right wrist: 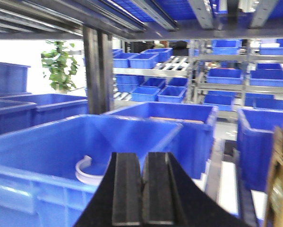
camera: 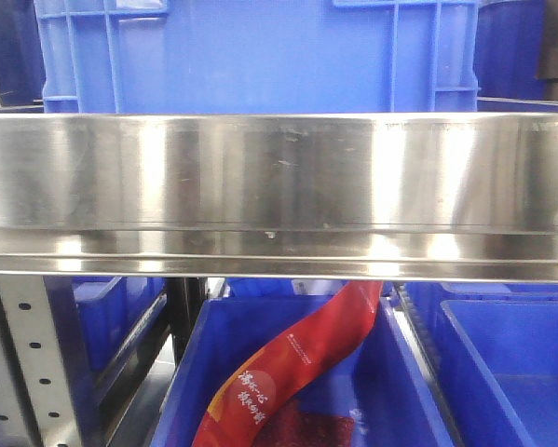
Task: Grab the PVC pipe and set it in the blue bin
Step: 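Raise both open grippers up out of the blue bin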
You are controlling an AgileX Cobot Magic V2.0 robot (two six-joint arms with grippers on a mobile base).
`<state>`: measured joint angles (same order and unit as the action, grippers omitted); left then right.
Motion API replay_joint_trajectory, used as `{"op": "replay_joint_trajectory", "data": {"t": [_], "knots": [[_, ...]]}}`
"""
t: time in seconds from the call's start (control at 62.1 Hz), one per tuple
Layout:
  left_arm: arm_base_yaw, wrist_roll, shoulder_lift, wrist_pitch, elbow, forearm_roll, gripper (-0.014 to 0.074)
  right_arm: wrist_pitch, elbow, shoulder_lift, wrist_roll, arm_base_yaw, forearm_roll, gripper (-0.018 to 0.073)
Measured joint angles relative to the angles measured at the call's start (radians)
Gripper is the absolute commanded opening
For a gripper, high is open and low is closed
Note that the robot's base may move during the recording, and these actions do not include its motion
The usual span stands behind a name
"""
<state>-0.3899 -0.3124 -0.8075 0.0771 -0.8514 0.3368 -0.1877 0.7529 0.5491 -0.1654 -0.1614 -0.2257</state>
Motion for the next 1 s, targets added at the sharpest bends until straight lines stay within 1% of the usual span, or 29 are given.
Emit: {"op": "replay_joint_trajectory", "data": {"t": [0.081, 0.161, 0.354, 0.612, 0.902, 0.999], "knots": [[0.004, 0.000, 0.012, 0.000, 0.013, 0.000, -0.0111, -0.002, -0.017, -0.024, 0.000, 0.018, 0.000, -0.0163], [0.022, 0.000, 0.022, 0.014, 0.027, 0.000, -0.0111, -0.002, -0.037, -0.048, 0.000, 0.036, 0.000, -0.0163], [0.054, 0.000, 0.061, 0.027, 0.072, 0.024, -0.0111, -0.002, -0.093, -0.091, 0.000, 0.046, 0.000, -0.0163], [0.054, 0.000, 0.126, 0.030, 0.129, 0.027, -0.0111, 0.008, -0.159, -0.134, 0.000, 0.046, 0.000, -0.0163], [0.054, 0.000, 0.177, 0.029, 0.157, 0.027, -0.0111, 0.010, -0.163, -0.138, 0.000, 0.058, 0.000, -0.0163], [0.054, 0.000, 0.177, 0.039, 0.161, 0.027, -0.0111, -0.008, -0.163, -0.138, 0.000, 0.059, 0.000, -0.0163]]}}
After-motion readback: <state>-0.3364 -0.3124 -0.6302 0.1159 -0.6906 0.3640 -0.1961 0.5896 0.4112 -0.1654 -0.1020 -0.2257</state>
